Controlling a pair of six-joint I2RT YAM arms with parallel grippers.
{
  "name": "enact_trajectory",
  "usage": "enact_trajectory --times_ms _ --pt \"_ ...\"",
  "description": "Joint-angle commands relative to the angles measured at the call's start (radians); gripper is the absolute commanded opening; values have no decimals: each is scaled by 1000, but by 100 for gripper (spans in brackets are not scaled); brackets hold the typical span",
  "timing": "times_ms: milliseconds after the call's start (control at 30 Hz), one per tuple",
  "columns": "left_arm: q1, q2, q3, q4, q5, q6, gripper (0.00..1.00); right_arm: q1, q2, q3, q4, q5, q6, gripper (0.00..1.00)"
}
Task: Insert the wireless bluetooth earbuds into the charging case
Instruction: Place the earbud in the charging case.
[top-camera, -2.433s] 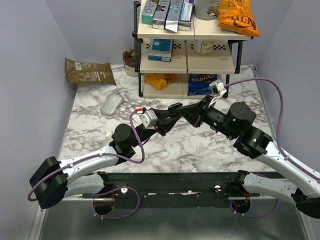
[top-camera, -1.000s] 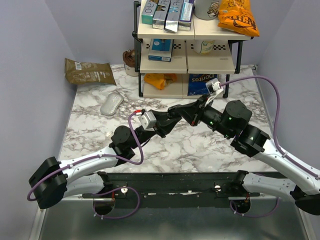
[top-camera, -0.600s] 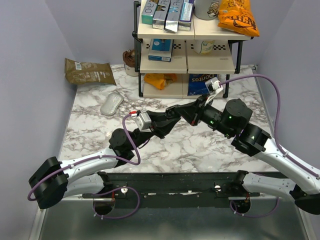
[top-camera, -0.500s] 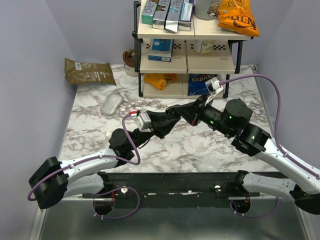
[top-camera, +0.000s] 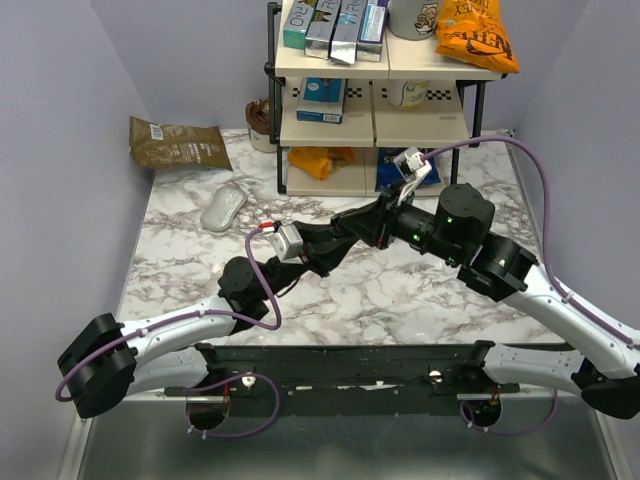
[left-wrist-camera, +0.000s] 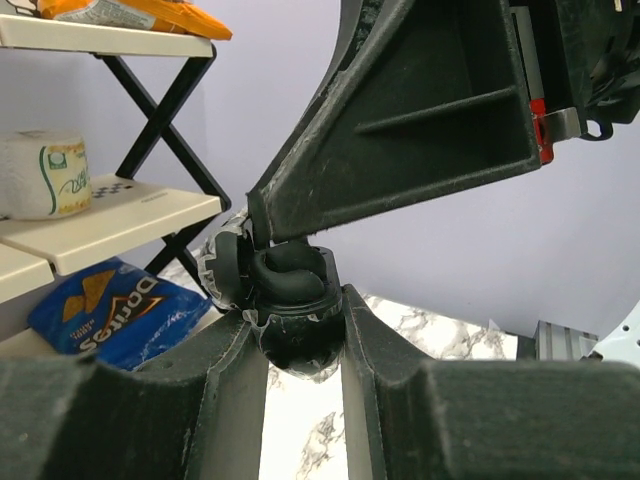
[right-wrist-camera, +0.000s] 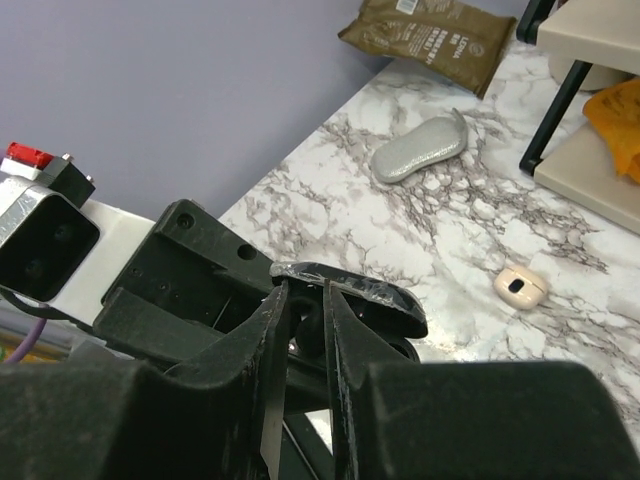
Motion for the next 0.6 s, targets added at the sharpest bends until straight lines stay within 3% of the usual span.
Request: enact_trajectory --times_ms 0,567 --pt "-4 -8 2 44 7 16 0 7 20 35 -79 -45 -16 28" --pt "-4 -25 12 23 -10 32 0 5 32 49 -161 -36 -45 27"
